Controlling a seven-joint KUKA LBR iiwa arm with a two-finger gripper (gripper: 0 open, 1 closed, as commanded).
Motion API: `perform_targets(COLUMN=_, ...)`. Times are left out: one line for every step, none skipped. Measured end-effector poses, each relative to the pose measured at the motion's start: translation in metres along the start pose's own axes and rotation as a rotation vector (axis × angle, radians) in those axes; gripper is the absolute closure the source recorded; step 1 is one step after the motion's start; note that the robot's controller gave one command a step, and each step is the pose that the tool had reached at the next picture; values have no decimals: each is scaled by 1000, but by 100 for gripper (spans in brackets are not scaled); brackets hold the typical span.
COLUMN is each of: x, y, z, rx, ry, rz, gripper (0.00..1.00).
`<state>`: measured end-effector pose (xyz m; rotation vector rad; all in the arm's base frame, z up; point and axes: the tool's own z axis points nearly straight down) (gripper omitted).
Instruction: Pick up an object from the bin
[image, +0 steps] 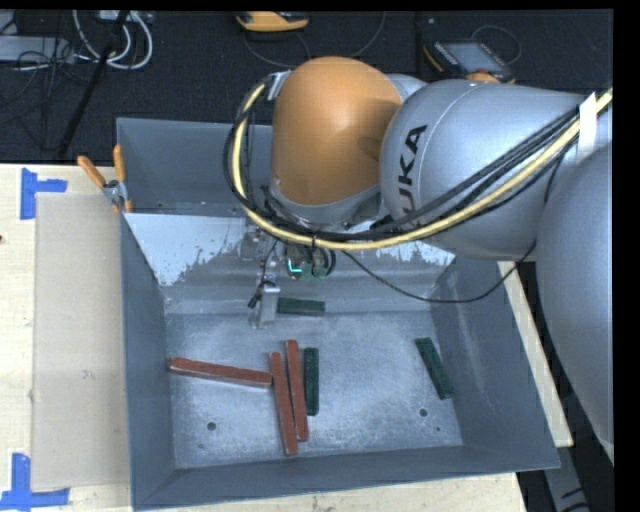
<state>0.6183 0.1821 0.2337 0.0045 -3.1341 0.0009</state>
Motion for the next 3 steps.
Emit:
perform_targets(x=35, y=17, z=164, rx=2, ry=1, rz=-161, gripper=0)
perform_targets(x=33, y=17, z=159, rx=0, ry=-7, rz=-156, gripper=100)
perform_targets(x=35, y=7, z=14, rx=-1, ry=-17, rz=-199, gripper=100)
